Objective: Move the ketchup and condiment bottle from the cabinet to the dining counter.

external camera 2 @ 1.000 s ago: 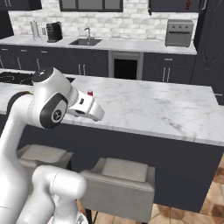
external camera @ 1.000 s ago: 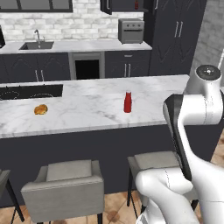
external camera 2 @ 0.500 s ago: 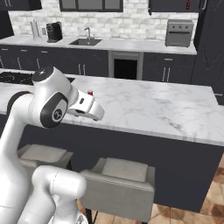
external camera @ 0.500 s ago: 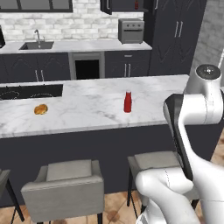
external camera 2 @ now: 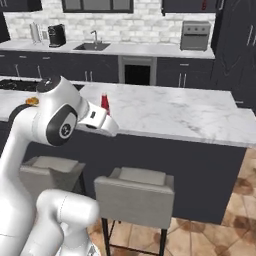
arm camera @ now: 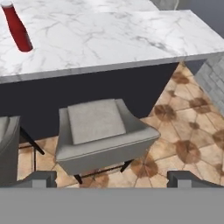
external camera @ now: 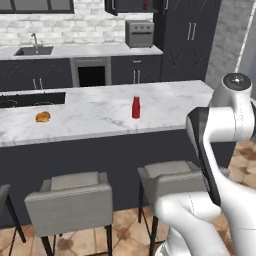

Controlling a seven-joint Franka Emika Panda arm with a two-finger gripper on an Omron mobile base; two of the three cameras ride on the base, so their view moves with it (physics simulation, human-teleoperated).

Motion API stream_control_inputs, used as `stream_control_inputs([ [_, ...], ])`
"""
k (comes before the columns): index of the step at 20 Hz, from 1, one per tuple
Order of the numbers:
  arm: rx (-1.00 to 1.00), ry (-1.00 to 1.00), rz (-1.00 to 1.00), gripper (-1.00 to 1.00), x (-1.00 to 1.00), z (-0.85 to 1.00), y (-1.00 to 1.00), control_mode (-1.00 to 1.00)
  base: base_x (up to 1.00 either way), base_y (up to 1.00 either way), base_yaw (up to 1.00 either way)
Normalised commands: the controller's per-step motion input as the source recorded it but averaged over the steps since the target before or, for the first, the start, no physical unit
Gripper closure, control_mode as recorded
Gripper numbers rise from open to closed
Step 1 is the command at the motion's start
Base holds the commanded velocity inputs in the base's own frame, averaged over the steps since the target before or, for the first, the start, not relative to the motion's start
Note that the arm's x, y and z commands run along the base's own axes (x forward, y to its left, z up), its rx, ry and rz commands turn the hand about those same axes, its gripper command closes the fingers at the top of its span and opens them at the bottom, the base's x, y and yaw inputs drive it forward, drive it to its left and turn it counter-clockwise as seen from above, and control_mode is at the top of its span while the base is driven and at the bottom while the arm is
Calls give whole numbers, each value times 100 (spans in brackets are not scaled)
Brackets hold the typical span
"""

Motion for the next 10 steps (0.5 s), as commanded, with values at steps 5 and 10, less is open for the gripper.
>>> stream_control_inputs([
  [5, 0, 0, 0, -100, 0, 0, 0, 100, -16, 4, -74],
  [10, 0, 0, 0, -100, 0, 0, 0, 100, 0, 4, -97],
])
